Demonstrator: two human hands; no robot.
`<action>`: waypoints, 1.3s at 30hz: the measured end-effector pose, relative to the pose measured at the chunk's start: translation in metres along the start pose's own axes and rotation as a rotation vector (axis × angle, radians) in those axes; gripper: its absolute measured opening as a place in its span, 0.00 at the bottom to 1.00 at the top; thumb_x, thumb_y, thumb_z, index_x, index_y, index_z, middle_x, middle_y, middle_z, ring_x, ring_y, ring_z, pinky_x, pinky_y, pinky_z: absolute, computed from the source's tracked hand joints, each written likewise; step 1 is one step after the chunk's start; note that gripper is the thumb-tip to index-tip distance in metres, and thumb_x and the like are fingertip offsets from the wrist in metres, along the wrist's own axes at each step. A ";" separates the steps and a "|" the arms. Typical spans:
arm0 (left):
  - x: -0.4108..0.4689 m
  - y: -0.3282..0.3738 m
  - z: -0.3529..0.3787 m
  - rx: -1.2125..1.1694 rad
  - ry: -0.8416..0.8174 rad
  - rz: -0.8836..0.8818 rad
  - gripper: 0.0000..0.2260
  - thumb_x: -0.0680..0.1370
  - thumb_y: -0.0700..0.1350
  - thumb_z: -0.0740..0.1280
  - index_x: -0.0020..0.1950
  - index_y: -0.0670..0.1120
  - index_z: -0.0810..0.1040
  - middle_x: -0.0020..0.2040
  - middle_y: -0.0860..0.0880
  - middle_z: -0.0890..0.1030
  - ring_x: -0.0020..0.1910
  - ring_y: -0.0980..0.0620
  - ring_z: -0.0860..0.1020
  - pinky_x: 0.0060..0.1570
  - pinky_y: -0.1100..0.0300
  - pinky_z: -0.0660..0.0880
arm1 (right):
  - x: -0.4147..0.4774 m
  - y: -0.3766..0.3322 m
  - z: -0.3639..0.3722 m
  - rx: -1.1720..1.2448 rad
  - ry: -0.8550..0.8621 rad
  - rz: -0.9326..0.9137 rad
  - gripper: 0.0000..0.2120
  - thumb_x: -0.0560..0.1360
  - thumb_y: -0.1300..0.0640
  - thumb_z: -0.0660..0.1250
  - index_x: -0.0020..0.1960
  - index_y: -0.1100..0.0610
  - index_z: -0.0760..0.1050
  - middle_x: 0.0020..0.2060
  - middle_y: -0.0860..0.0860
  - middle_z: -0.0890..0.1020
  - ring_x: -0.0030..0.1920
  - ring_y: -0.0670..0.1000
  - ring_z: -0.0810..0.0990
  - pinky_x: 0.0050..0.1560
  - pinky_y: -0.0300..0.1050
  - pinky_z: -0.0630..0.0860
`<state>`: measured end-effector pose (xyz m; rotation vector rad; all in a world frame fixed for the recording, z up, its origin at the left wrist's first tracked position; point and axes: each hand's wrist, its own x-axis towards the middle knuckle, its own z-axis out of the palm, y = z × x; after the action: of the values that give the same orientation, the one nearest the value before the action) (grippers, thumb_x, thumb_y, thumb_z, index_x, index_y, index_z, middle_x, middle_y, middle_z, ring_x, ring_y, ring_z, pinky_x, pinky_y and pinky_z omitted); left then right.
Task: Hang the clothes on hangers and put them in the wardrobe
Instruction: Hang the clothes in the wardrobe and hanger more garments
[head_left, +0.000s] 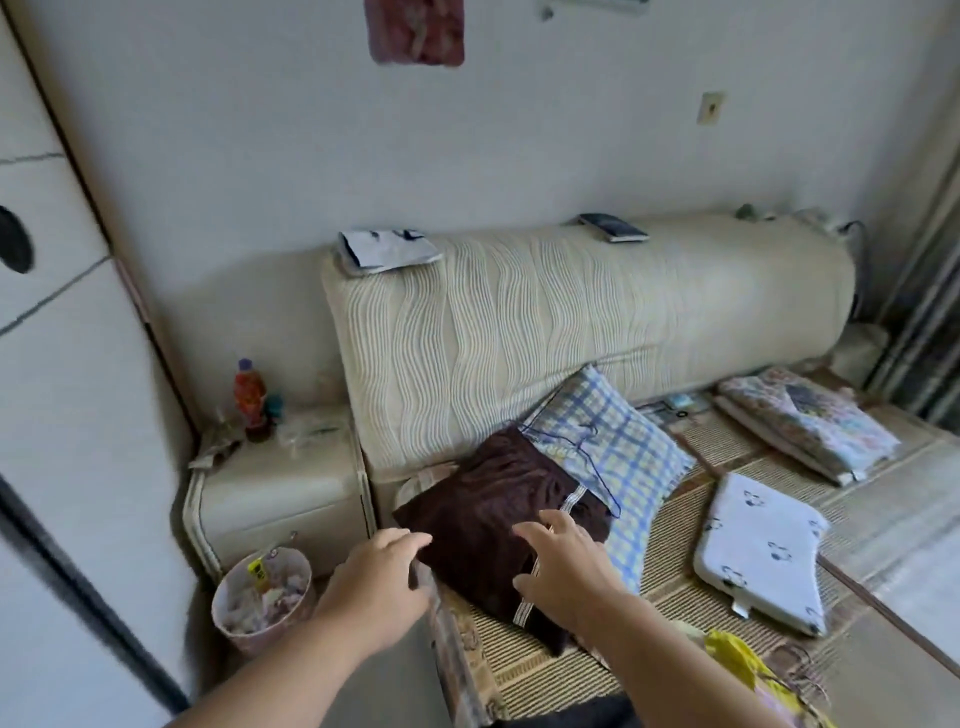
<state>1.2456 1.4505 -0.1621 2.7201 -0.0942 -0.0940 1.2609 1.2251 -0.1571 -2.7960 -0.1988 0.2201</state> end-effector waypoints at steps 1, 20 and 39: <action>0.021 -0.011 -0.002 0.009 -0.024 0.027 0.27 0.70 0.57 0.64 0.70 0.57 0.69 0.70 0.55 0.68 0.68 0.53 0.68 0.66 0.55 0.67 | 0.018 -0.002 0.006 0.028 0.011 0.039 0.30 0.70 0.46 0.66 0.71 0.41 0.62 0.73 0.50 0.59 0.71 0.54 0.62 0.68 0.53 0.64; 0.307 -0.008 0.037 0.321 -0.265 0.391 0.25 0.73 0.57 0.63 0.70 0.57 0.67 0.71 0.55 0.67 0.71 0.54 0.62 0.69 0.57 0.61 | 0.214 0.088 0.043 0.166 -0.069 0.439 0.30 0.73 0.49 0.63 0.73 0.44 0.58 0.70 0.51 0.63 0.64 0.54 0.70 0.61 0.52 0.70; 0.540 0.024 0.231 0.384 -0.575 0.296 0.28 0.74 0.57 0.62 0.73 0.59 0.61 0.75 0.54 0.61 0.73 0.51 0.57 0.69 0.53 0.62 | 0.448 0.301 0.145 0.272 -0.236 0.625 0.34 0.77 0.46 0.58 0.77 0.49 0.45 0.77 0.50 0.51 0.73 0.56 0.59 0.64 0.55 0.68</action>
<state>1.7634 1.2922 -0.3909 2.9225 -0.7431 -0.8436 1.7072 1.0611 -0.4503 -2.4696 0.6150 0.6658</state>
